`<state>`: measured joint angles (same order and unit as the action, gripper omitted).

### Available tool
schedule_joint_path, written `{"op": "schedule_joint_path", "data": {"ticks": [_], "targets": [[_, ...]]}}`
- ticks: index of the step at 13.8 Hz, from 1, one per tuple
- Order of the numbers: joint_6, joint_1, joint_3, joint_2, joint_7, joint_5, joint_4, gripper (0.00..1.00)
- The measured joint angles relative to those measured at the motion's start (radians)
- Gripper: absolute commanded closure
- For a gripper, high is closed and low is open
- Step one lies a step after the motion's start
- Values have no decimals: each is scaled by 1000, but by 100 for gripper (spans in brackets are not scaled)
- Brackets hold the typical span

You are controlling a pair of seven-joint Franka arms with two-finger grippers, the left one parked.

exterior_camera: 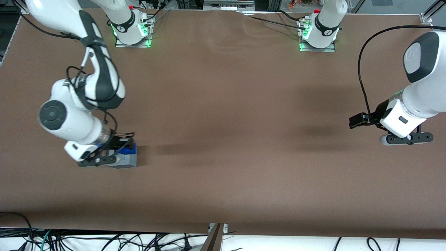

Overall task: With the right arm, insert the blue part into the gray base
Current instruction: 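Carry the blue block over the gray base's hole, then lower the blue block into the gray base's hole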

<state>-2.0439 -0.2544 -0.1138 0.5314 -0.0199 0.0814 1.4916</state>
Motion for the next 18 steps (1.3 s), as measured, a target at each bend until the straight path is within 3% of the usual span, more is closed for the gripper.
{"op": "schedule_joint_path", "data": {"ticks": [18], "targets": [[-91,37,-23,73,50,1,2,60]]}}
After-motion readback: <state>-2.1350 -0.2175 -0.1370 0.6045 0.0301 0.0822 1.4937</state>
